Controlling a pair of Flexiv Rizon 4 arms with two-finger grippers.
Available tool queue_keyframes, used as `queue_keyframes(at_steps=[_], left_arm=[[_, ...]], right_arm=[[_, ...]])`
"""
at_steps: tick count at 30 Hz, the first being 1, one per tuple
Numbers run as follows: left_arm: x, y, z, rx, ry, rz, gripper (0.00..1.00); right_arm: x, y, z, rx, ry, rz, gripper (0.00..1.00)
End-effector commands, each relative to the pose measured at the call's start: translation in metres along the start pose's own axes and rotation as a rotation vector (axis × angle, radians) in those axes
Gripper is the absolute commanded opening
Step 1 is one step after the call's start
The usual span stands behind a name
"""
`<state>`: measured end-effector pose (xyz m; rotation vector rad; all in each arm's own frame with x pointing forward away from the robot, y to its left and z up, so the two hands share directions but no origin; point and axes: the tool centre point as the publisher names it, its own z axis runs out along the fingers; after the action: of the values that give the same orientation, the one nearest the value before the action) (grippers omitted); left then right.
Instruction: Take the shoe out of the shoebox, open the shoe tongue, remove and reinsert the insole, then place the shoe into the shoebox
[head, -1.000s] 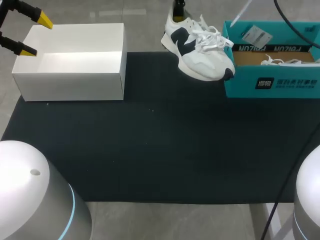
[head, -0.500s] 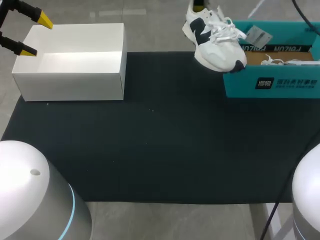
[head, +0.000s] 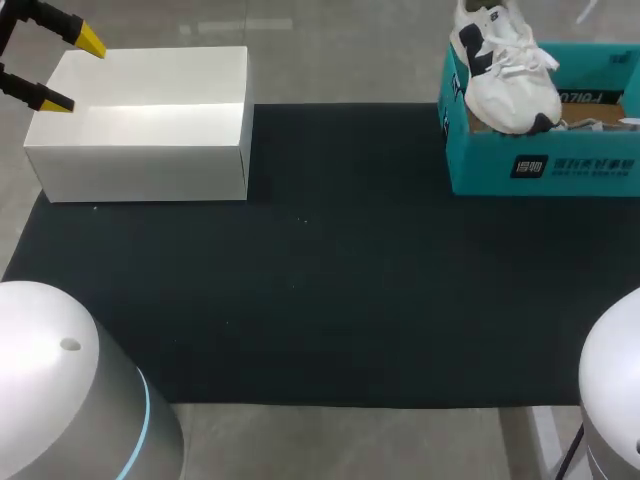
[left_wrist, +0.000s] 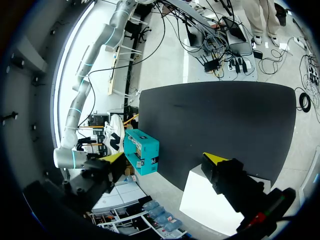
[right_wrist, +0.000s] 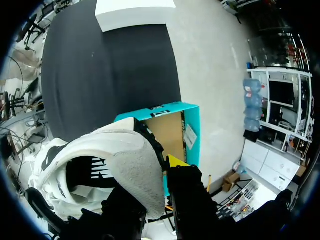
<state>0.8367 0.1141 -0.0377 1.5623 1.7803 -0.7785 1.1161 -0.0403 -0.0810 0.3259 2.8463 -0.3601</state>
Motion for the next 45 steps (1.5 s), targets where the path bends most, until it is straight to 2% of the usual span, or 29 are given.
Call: queue_keyframes(at_steps=[1, 5, 7, 28, 31, 37, 45], left_arm=[[-0.001, 0.001, 0.0, 0.003, 0.004, 0.0, 1.0], [-0.001, 0.001, 0.0, 0.003, 0.004, 0.0, 1.0], [-0.001, 0.001, 0.0, 0.003, 0.004, 0.0, 1.0], [-0.001, 0.001, 0.0, 0.003, 0.004, 0.0, 1.0], [-0.001, 0.001, 0.0, 0.003, 0.004, 0.0, 1.0], [-0.001, 0.001, 0.0, 0.003, 0.004, 0.0, 1.0], [-0.001, 0.001, 0.0, 0.003, 0.004, 0.0, 1.0]], right_arm=[[-0.003, -0.02, -0.001, -0.038, 0.029, -0.033, 0.0], [-0.006, -0.03, 0.004, -0.085, 0.078, -0.045, 0.0], [-0.008, -0.034, 0.008, -0.114, 0.102, -0.004, 0.0], [-0.008, -0.034, 0.008, -0.114, 0.102, -0.004, 0.0], [-0.023, -0.051, 0.015, -0.129, 0.125, 0.001, 0.0], [-0.057, -0.098, 0.042, -0.047, 0.057, 0.031, 0.0], [-0.102, -0.159, 0.085, 0.028, 0.056, 0.013, 0.0]])
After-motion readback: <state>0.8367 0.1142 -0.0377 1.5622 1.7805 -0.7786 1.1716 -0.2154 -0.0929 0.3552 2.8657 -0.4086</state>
